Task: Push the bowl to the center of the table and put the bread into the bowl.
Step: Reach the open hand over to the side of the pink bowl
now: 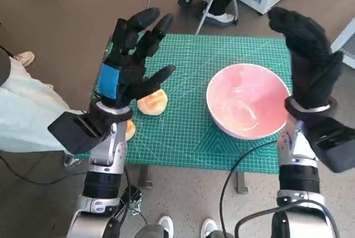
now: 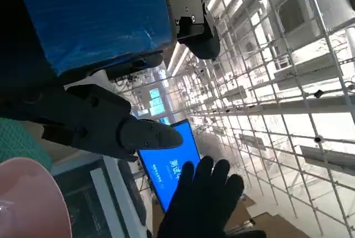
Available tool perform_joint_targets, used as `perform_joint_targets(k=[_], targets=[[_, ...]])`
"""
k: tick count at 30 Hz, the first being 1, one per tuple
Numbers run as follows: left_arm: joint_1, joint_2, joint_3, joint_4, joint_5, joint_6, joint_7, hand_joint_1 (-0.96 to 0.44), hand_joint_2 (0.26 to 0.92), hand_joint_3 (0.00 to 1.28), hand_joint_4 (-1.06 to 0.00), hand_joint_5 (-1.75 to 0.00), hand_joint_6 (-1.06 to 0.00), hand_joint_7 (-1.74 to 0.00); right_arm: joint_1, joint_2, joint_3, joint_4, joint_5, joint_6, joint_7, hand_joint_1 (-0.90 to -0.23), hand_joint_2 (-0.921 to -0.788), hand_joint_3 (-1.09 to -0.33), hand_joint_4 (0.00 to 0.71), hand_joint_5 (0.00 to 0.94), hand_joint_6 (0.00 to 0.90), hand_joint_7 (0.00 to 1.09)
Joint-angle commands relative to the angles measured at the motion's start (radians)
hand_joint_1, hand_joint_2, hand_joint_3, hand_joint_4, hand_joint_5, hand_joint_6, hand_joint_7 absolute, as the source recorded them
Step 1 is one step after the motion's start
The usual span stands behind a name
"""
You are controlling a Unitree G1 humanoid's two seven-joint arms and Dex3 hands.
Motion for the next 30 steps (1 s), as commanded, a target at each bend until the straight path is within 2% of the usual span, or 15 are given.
perform_joint_targets(k=[1,10,12,15,20,24,30], targets=[[0.008,0.009,0.007,0.016,0.006,-0.018,0.003,-0.32,0.921,0.21,-0.35,-0.08,-0.07,-0.77,0.027,-0.032,-0.032,0.048,0.010,-0.016,0.014,-0.542,-0.921,-0.734,0.339,0.000,0.007,0.75],[0.009,0.009,0.010,0.029,0.007,-0.029,0.005,-0.33,0.921,0.20,-0.35,-0.08,-0.08,-0.75,0.057,-0.073,-0.088,0.085,-0.019,-0.042,-0.046,-0.519,-0.921,-0.791,0.322,0.000,-0.001,0.74],[0.010,0.009,0.011,0.032,0.005,-0.032,0.004,-0.33,0.921,0.20,-0.36,-0.08,-0.09,-0.73,0.065,-0.093,-0.110,0.129,-0.031,-0.057,-0.072,-0.511,-0.921,-0.801,0.314,0.000,-0.001,0.74],[0.013,0.008,0.012,0.032,0.007,-0.036,0.005,-0.32,0.921,0.20,-0.36,-0.08,-0.10,-0.72,0.076,-0.119,-0.140,0.207,-0.033,-0.072,-0.097,-0.506,-0.921,-0.807,0.309,0.000,-0.001,0.74],[0.019,0.009,0.014,0.032,0.010,-0.043,0.007,-0.32,0.921,0.20,-0.36,-0.07,-0.10,-0.71,0.096,-0.141,-0.175,0.339,-0.053,-0.101,-0.158,-0.517,-0.921,-0.809,0.305,0.000,-0.001,0.73],[0.023,0.011,0.017,0.035,0.011,-0.049,0.008,-0.31,0.921,0.21,-0.36,-0.07,-0.10,-0.70,0.119,-0.132,-0.184,0.432,-0.082,-0.112,-0.231,-0.519,-0.921,-0.811,0.294,0.000,-0.001,0.71],[0.024,0.014,0.023,0.048,0.010,-0.059,0.006,-0.32,0.921,0.20,-0.36,-0.06,-0.12,-0.66,0.146,-0.087,-0.184,0.526,-0.107,-0.088,-0.324,-0.510,-0.921,-0.827,0.274,0.000,-0.001,0.69]])
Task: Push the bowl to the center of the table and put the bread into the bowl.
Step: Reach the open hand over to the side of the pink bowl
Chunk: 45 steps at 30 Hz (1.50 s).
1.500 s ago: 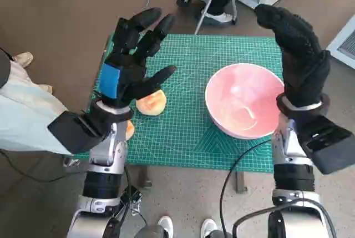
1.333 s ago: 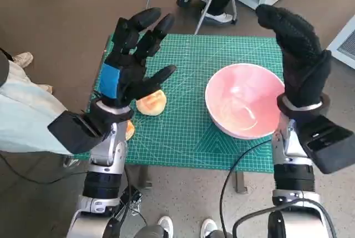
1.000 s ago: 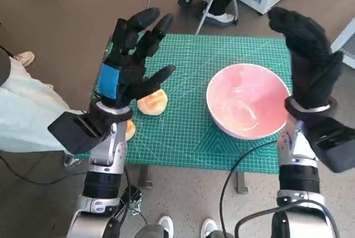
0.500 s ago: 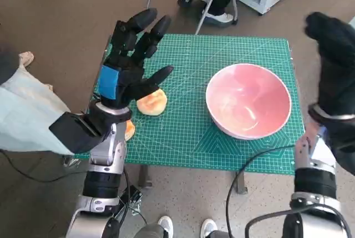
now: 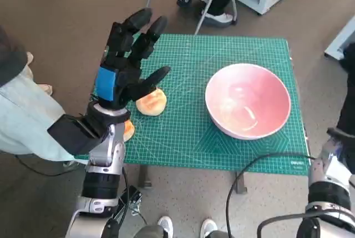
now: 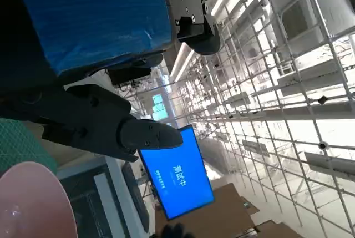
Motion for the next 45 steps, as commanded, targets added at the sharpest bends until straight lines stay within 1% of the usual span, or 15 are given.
perform_joint_targets(k=[1,6,9,14,15,20,25,28,32,37,39,43,45], targets=[[0.012,0.011,0.004,0.012,0.007,-0.018,0.002,-0.32,0.921,0.20,-0.36,-0.06,-0.12,-0.65,0.039,0.055,-0.004,0.083,-0.017,0.040,-0.064,-0.508,-0.921,-0.835,0.269,0.000,0.000,0.68],[0.012,0.012,0.003,0.011,0.011,-0.017,0.005,-0.32,0.921,0.21,-0.36,-0.05,-0.12,-0.64,0.032,0.108,-0.010,0.120,0.000,0.096,-0.084,-0.497,-0.921,-0.856,0.256,0.003,0.022,0.64],[0.013,0.016,0.004,0.009,0.010,-0.013,0.004,-0.33,0.921,0.21,-0.36,-0.05,-0.12,-0.63,0.019,0.149,-0.024,0.133,0.019,0.132,-0.093,-0.492,-0.921,-0.852,0.260,0.006,0.044,0.64],[0.019,0.023,0.005,0.001,0.007,-0.005,0.001,-0.33,0.921,0.21,-0.36,-0.04,-0.14,-0.61,-0.006,0.191,-0.036,0.151,0.023,0.183,-0.112,-0.472,-0.921,-0.839,0.284,0.016,0.086,0.64],[0.021,0.026,0.006,-0.001,0.005,-0.004,-0.001,-0.33,0.921,0.20,-0.36,-0.04,-0.14,-0.60,-0.014,0.199,-0.035,0.155,0.020,0.197,-0.120,-0.470,-0.921,-0.839,0.286,0.016,0.088,0.65],[0.028,0.038,0.012,-0.004,-0.008,0.001,-0.011,-0.33,0.921,0.20,-0.38,-0.03,-0.17,-0.57,-0.046,0.219,-0.036,0.170,0.006,0.259,-0.165,-0.468,-0.921,-0.846,0.297,0.019,0.102,0.65],[0.044,0.052,0.021,-0.012,-0.022,0.006,-0.021,-0.33,0.921,0.19,-0.39,-0.03,-0.21,-0.52,-0.090,0.245,-0.042,0.183,0.010,0.328,-0.187,-0.478,-0.921,-0.850,0.293,0.013,0.101,0.64],[0.056,0.058,0.023,-0.026,-0.023,0.011,-0.022,-0.33,0.921,0.19,-0.40,-0.02,-0.23,-0.49,-0.118,0.258,-0.057,0.187,0.026,0.365,-0.175,-0.473,-0.921,-0.853,0.272,0.005,0.087,0.63],[0.072,0.066,0.025,-0.045,-0.022,0.015,-0.018,-0.33,0.921,0.19,-0.40,-0.02,-0.24,-0.48,-0.157,0.271,-0.082,0.192,0.047,0.416,-0.171,-0.460,-0.921,-0.839,0.247,0.001,0.050,0.69],[0.094,0.077,0.030,-0.066,-0.017,0.014,-0.012,-0.34,0.921,0.18,-0.40,-0.01,-0.25,-0.43,-0.201,0.285,-0.094,0.196,0.047,0.459,-0.197,-0.442,-0.921,-0.834,0.225,0.000,0.025,0.73],[0.103,0.082,0.032,-0.072,-0.015,0.009,-0.010,-0.35,0.921,0.18,-0.39,-0.01,-0.26,-0.39,-0.217,0.292,-0.100,0.197,0.051,0.471,-0.210,-0.434,-0.921,-0.837,0.224,0.001,0.019,0.75],[0.119,0.093,0.038,-0.084,-0.005,0.001,-0.006,-0.36,0.921,0.18,-0.38,0.00,-0.29,-0.33,-0.252,0.310,-0.125,0.198,0.074,0.488,-0.213,-0.430,-0.921,-0.830,0.220,0.001,0.016,0.77],[0.127,0.097,0.041,-0.091,-0.003,0.001,-0.004,-0.36,0.921,0.19,-0.38,0.00,-0.30,-0.30,-0.266,0.315,-0.127,0.199,0.071,0.497,-0.221,-0.428,-0.921,-0.824,0.217,0.001,0.018,0.79]])
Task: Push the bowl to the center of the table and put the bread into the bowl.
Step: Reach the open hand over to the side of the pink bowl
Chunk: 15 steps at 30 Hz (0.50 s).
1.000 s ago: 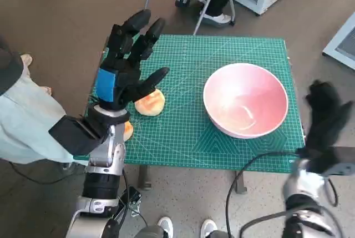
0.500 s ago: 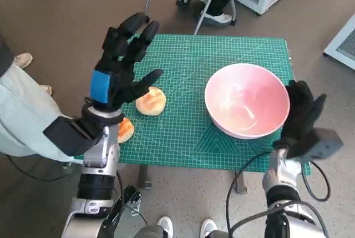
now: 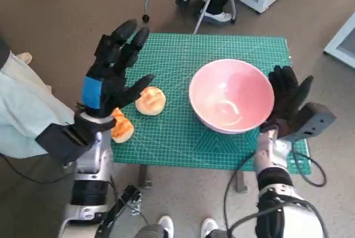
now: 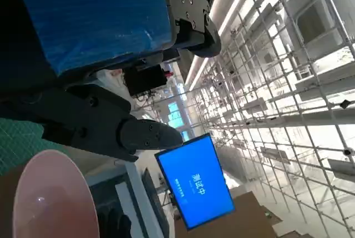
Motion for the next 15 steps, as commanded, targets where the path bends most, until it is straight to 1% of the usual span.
perform_joint_targets(k=[1,4,10,15], targets=[[0.032,0.019,0.012,-0.032,0.008,-0.012,0.009,-0.36,0.921,0.19,-0.38,0.00,-0.31,-0.29,-0.030,0.027,-0.018,0.019,0.011,0.038,-0.030,-0.428,-0.921,-0.823,0.216,0.001,0.019,0.79],[0.044,0.025,0.015,-0.043,0.013,-0.012,0.014,-0.36,0.921,0.19,-0.38,0.00,-0.32,-0.27,-0.048,0.033,-0.019,0.021,0.005,0.051,-0.046,-0.436,-0.921,-0.831,0.216,0.001,0.023,0.80],[0.073,0.038,0.021,-0.069,0.027,-0.013,0.028,-0.37,0.921,0.19,-0.38,-0.01,-0.32,-0.26,-0.078,0.038,-0.005,0.025,-0.022,0.078,-0.091,-0.442,-0.921,-0.838,0.222,0.005,0.027,0.81],[0.093,0.049,0.026,-0.079,0.028,-0.011,0.034,-0.36,0.921,0.19,-0.39,-0.01,-0.33,-0.25,-0.098,0.045,-0.013,0.026,-0.013,0.097,-0.087,-0.437,-0.921,-0.850,0.250,0.018,0.038,0.83]])
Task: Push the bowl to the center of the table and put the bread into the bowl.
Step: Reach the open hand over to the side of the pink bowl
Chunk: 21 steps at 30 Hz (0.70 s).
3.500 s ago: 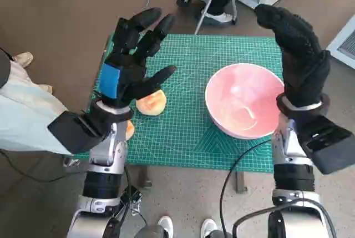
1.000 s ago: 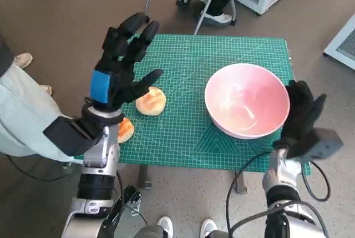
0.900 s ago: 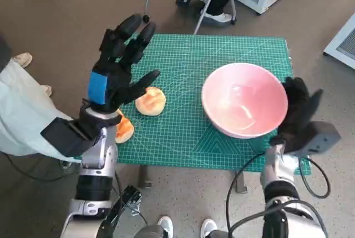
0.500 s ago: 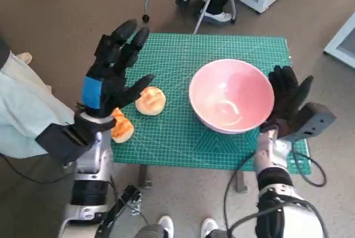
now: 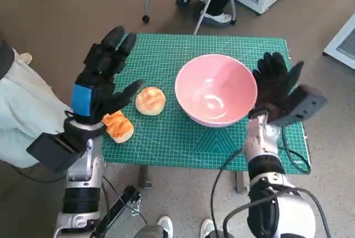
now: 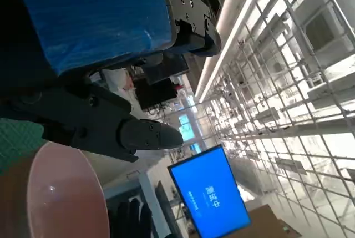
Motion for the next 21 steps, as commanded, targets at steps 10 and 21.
perform_joint_targets(k=[10,21], targets=[[0.079,0.064,0.024,-0.050,0.014,-0.009,-0.004,-0.36,0.921,0.20,-0.39,-0.01,-0.34,-0.24,-0.015,-0.001,0.004,0.013,-0.012,0.035,0.022,-0.436,-0.921,-0.859,0.254,0.017,0.036,0.83],[0.114,0.411,0.047,-0.051,0.254,0.012,-0.088,-0.35,0.921,0.17,-0.37,0.00,-0.32,-0.23,-0.029,-0.040,0.077,-0.031,-0.070,-0.109,0.128,-0.523,-0.921,-0.793,0.277,0.018,0.045,0.78]])
